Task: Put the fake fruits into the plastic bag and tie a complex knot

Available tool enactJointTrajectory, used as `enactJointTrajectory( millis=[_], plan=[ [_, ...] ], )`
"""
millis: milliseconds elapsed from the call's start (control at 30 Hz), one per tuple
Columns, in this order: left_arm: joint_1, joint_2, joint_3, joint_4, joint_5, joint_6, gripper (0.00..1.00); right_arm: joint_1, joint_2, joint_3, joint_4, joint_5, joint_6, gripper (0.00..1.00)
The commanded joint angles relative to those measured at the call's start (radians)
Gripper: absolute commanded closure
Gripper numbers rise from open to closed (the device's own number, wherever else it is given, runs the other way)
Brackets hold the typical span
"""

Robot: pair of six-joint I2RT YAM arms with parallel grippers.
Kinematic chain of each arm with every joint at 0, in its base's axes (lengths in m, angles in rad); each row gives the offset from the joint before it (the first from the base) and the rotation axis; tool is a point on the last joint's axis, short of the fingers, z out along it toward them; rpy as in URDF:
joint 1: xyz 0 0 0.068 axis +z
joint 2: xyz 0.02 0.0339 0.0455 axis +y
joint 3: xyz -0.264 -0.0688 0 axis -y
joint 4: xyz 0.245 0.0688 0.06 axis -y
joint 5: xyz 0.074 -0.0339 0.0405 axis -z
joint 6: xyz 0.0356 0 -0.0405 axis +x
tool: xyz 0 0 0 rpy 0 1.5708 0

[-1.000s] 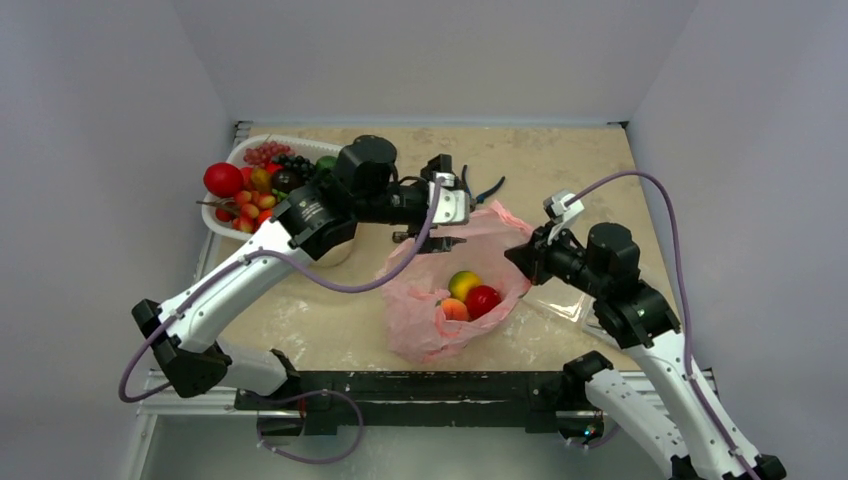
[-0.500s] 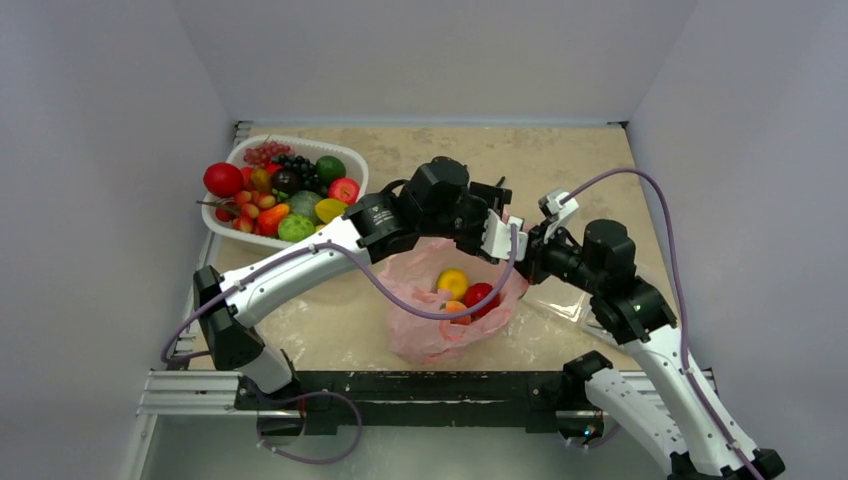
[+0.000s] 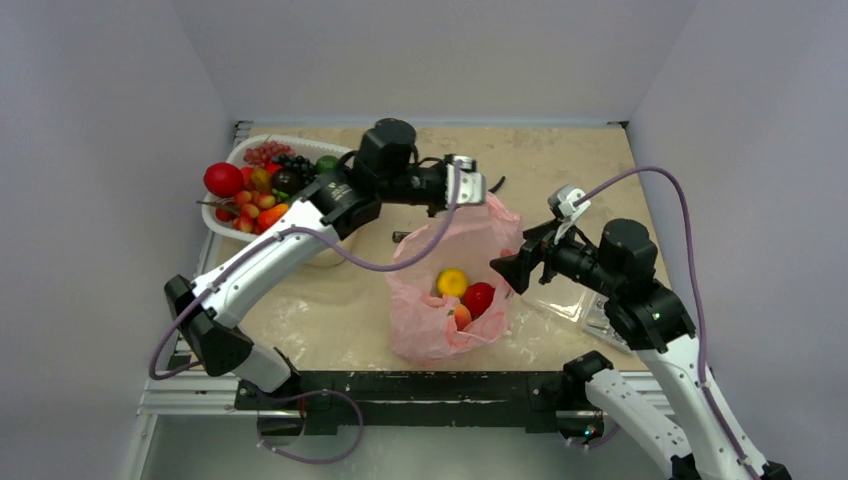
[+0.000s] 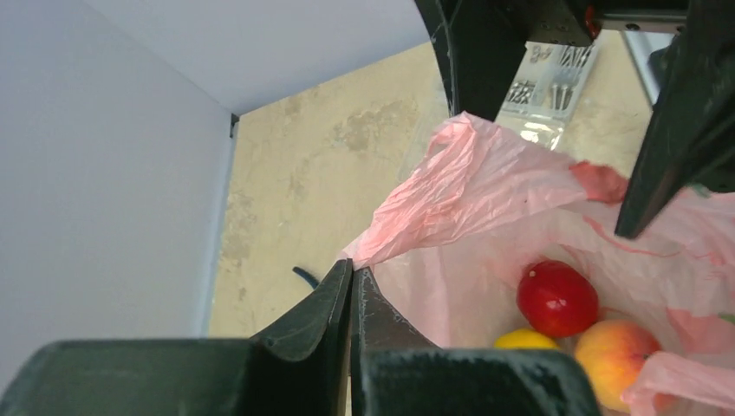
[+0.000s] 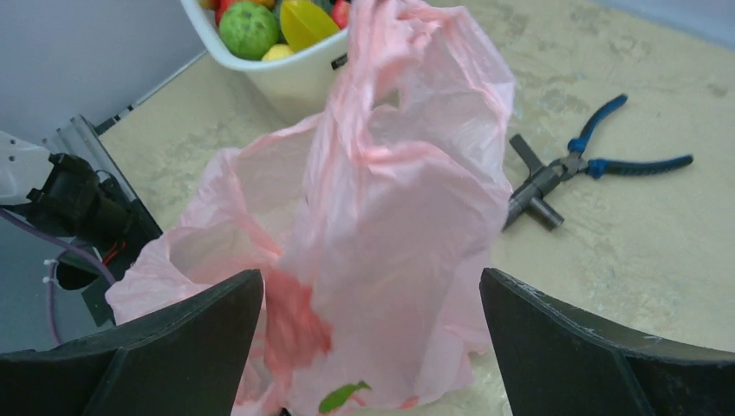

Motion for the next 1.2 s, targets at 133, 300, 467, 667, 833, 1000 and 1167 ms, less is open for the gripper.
enactJointTrajectory(
  millis=[133,300,467,667,833,1000,1167],
  plan=[
    [0.071,-0.115,0.026,0.004,0.472,-0.200,1.00,-0.003,-0.017,0.105,0.042,-0.190,-0.216,0.01],
    [0.070,-0.057,0.112,0.025,0.555,-0.315,1.00,0.012,0.072,0.109,0.175,-0.267,-0.215,0.01],
    [0.071,-0.001,0.163,0.106,0.585,-0.437,1.00,0.100,0.127,0.079,0.291,-0.249,-0.196,0.01],
    [0.073,0.035,0.194,0.121,0.608,-0.501,1.00,0.202,0.154,0.039,0.357,-0.185,-0.204,0.47],
    [0.163,-0.043,0.189,0.029,0.561,-0.527,0.98,0.204,0.106,-0.004,0.304,-0.095,-0.188,1.00],
    [0.271,-0.276,0.128,-0.343,0.301,-0.417,0.22,0.205,0.033,-0.044,0.267,-0.009,-0.112,1.00],
    [0.214,-0.452,-0.076,-0.567,0.213,-0.443,0.20,0.204,0.007,-0.057,0.245,-0.006,-0.090,1.00]
  ],
)
